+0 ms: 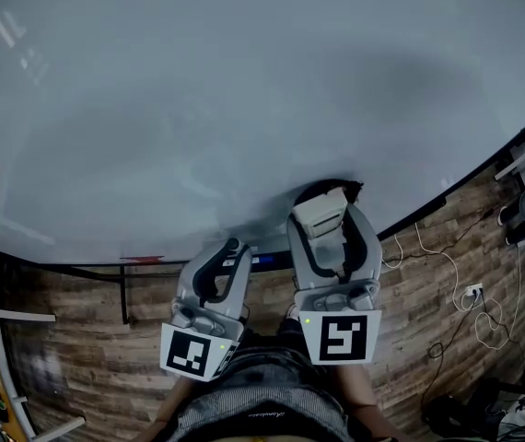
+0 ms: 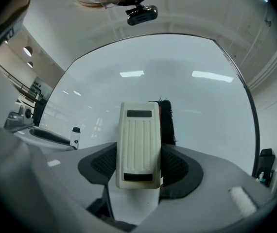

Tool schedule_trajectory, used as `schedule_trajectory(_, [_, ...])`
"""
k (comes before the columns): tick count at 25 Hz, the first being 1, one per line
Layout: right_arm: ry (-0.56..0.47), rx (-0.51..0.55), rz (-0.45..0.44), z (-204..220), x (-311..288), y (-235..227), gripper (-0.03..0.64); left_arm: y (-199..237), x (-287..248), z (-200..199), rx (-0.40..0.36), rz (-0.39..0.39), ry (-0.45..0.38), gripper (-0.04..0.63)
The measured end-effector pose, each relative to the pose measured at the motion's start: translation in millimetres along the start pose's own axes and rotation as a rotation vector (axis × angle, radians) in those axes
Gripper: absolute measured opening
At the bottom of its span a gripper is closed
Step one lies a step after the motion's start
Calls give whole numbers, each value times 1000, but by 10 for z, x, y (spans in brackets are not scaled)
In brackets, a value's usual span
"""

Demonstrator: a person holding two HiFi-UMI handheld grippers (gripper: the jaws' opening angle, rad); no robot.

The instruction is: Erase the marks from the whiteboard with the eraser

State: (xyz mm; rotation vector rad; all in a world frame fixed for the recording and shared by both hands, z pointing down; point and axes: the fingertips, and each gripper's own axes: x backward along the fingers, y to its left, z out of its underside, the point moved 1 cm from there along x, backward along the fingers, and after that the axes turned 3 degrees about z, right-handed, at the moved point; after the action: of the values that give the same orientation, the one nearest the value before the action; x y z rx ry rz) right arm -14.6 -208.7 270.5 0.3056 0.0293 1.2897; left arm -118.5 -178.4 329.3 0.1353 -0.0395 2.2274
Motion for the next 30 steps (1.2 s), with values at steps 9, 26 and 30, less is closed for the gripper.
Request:
schedule_trajectory(9, [-12,-5,-86,-41,-28,323,257,215,204,-8,-10,-60,3,74])
schedule_trajectory(26, [7,-76,53,184,179,-828,258,-282,-304,-8,-8,-4,-1,74])
schedule_trajectory(30, [20,-83,82,262,227,-984,259,-316,-340,21,0,-3,-4,74])
